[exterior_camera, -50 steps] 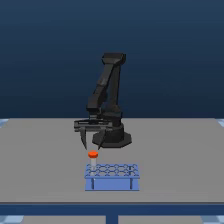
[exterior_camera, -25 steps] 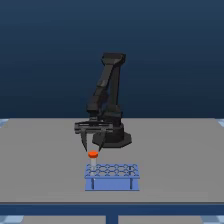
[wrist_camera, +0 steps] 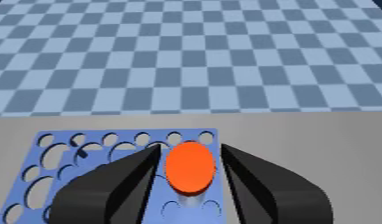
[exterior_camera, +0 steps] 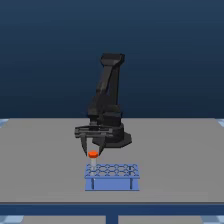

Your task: Pick up the centrifuge tube on the rack

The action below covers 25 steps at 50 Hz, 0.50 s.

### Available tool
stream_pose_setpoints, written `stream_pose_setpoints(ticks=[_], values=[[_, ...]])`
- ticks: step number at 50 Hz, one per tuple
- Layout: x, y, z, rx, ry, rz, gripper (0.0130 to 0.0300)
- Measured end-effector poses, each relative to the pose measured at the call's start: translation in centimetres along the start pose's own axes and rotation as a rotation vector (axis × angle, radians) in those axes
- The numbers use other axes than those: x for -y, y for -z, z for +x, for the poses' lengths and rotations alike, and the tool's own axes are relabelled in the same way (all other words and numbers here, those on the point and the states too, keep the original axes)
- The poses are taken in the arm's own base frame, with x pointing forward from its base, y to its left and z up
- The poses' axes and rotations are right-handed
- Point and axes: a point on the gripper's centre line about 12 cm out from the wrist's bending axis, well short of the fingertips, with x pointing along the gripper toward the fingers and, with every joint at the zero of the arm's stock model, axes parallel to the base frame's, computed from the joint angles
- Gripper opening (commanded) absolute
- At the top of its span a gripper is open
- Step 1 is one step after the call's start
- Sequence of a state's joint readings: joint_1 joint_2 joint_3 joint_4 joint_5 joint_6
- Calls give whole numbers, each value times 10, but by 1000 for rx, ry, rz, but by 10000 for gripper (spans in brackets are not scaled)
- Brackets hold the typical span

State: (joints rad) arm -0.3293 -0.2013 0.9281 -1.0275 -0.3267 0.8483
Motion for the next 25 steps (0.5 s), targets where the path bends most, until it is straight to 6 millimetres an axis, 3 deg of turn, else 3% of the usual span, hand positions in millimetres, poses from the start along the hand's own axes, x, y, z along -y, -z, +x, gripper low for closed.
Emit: stream_pose_setpoints(ticks=[25], values=[[0,9,5,3,-2,-11,300]])
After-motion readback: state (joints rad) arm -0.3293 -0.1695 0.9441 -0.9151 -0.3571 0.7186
